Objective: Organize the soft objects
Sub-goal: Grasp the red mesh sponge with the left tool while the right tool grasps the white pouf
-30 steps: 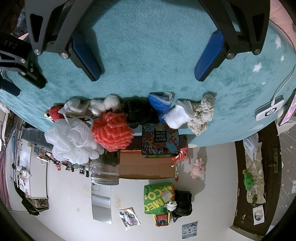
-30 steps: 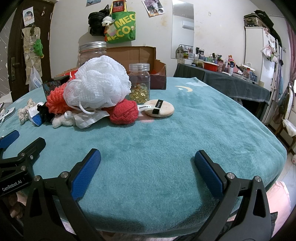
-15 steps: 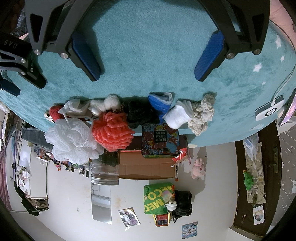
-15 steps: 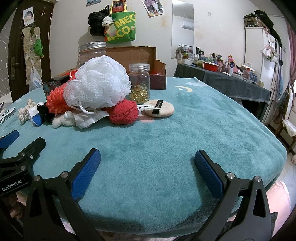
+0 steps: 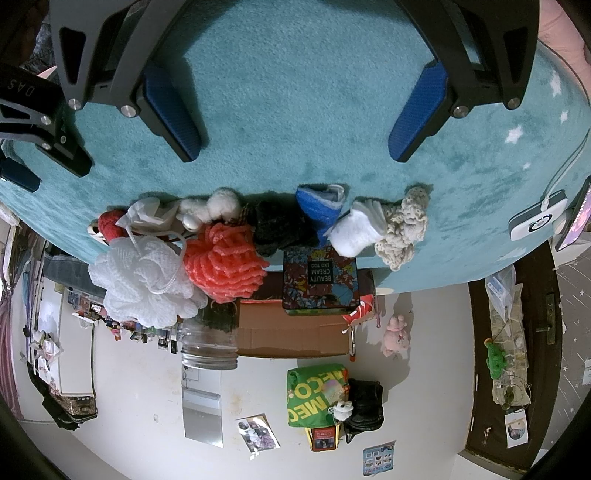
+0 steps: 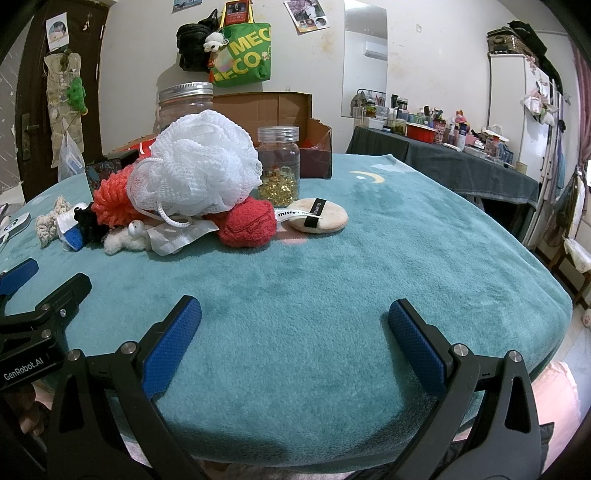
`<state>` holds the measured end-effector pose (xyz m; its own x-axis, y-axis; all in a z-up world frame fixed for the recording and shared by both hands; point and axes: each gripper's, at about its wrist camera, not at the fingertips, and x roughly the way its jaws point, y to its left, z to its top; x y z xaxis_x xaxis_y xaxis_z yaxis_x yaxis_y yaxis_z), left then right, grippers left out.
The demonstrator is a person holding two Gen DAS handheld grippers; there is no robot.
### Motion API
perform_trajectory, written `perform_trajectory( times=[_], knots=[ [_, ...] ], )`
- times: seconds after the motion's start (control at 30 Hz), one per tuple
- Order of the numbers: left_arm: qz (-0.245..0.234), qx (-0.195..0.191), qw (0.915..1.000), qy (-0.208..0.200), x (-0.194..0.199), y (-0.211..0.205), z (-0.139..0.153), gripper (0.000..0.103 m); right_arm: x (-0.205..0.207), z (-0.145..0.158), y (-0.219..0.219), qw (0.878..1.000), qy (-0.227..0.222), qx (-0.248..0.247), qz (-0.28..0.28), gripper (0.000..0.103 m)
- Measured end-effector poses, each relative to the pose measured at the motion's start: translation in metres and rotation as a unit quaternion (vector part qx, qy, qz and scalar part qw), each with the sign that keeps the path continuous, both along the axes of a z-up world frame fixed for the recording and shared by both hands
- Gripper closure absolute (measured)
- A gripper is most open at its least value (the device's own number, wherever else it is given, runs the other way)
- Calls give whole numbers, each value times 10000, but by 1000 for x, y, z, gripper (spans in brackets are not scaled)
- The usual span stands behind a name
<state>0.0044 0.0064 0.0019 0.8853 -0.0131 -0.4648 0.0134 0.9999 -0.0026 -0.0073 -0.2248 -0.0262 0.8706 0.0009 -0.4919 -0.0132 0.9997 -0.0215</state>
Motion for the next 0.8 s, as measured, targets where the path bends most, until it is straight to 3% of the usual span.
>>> perform_trajectory(
  times=[0.4, 0.53, 0.8],
  knots=[
    [-178, -122, 9996, 171, 6, 0, 1, 0, 2, 4, 0, 9999, 152, 71, 11, 0],
    [-300, -62, 9994, -142, 8, 1, 23, 0, 8, 10, 0, 9995, 195, 182, 166, 0],
    [-827, -182, 9963, -159, 37, 3, 56, 0, 25, 57, -8, 9975, -310, 397, 502, 0]
  ],
)
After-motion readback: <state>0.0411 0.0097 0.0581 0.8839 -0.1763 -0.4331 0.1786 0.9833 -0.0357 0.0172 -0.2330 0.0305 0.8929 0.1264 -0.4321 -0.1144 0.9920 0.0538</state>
